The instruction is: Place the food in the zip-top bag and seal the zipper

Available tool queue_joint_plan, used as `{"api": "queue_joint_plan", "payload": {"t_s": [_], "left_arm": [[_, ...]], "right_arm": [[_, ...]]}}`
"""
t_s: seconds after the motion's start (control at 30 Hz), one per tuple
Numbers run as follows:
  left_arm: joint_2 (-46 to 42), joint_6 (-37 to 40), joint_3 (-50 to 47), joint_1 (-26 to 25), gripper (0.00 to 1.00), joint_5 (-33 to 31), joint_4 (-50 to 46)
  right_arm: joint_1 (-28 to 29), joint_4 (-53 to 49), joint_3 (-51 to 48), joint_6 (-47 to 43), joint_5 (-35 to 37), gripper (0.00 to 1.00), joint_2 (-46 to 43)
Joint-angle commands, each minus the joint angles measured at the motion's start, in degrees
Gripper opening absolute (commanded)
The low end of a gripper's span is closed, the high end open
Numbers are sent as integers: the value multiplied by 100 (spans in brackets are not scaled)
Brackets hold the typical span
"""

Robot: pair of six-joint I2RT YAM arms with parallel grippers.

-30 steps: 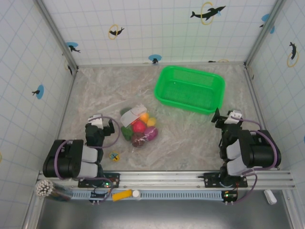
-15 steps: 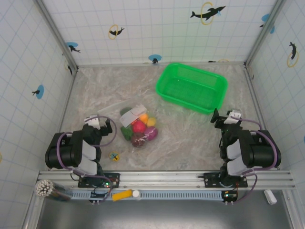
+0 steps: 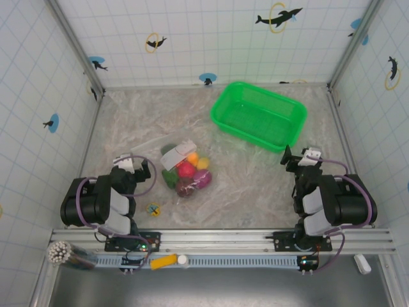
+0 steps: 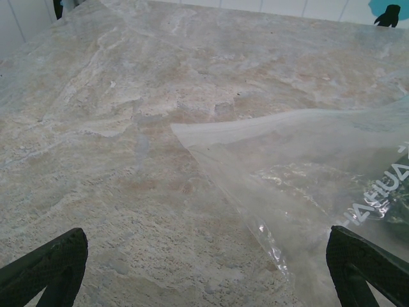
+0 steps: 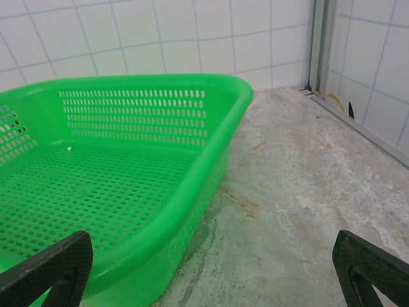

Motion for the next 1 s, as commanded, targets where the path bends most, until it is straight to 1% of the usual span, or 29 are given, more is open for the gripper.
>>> {"api": "queue_joint_plan", "payload": {"t_s": [0.0,0.97], "left_arm": [[-21,-66,1,-12,98,-65,153],[-21,-18,27,-69,98,-174,103]], "right_arm": [[18,-974,-99,-257,55,99,99],[15,-980,-99,-256,57,99,99]]}}
